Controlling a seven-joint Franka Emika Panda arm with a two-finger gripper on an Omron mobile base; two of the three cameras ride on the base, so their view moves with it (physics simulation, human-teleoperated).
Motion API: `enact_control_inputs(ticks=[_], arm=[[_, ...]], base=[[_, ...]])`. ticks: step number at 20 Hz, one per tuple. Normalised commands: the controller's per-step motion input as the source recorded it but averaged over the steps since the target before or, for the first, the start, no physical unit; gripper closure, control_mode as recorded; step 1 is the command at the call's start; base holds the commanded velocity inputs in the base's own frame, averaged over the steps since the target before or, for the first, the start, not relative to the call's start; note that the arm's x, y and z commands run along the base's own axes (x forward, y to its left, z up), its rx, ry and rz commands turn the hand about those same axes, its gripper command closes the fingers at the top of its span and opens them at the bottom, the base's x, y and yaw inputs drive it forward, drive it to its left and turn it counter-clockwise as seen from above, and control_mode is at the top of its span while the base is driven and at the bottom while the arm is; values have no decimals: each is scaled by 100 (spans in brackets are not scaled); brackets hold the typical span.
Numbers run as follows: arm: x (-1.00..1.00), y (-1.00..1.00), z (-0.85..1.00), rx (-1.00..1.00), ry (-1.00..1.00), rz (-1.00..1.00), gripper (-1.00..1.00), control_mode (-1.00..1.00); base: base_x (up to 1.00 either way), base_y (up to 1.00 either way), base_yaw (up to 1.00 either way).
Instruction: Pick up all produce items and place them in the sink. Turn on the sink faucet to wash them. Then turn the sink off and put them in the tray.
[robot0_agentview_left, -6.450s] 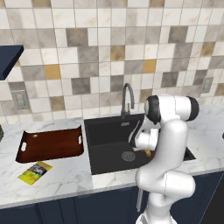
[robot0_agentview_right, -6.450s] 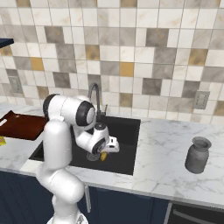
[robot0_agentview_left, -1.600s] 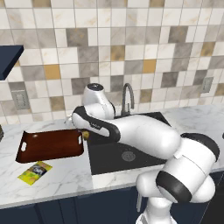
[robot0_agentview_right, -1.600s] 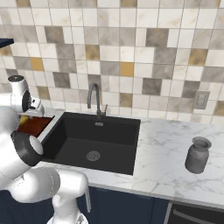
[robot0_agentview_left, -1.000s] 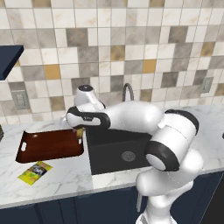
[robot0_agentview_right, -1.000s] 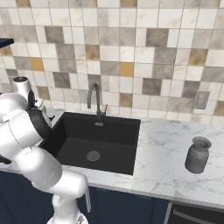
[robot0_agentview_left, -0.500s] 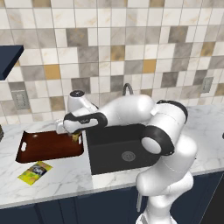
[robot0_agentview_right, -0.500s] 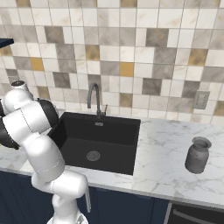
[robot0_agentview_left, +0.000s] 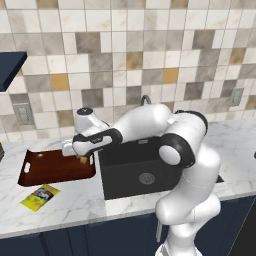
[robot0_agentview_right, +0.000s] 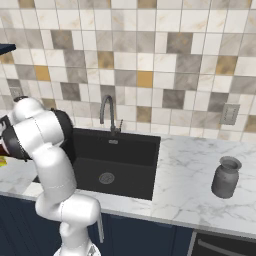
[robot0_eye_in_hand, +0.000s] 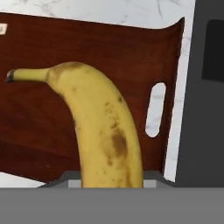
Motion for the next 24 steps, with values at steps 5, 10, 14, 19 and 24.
enact_control_inputs(ticks=[5,10,14,19,24], arm=[[17,8,-20,0,0,0,100,-100],[15,4,-20,-1,2,0,100,-100],[4,2,-14,0,1,0,100,-100],[4,4,-12,0,0,0,100,-100],[10,6,-15,0,0,0,100,-100]], base=[[0,0,0],[0,0,0],[0,0,0],[0,0,0],[0,0,0]])
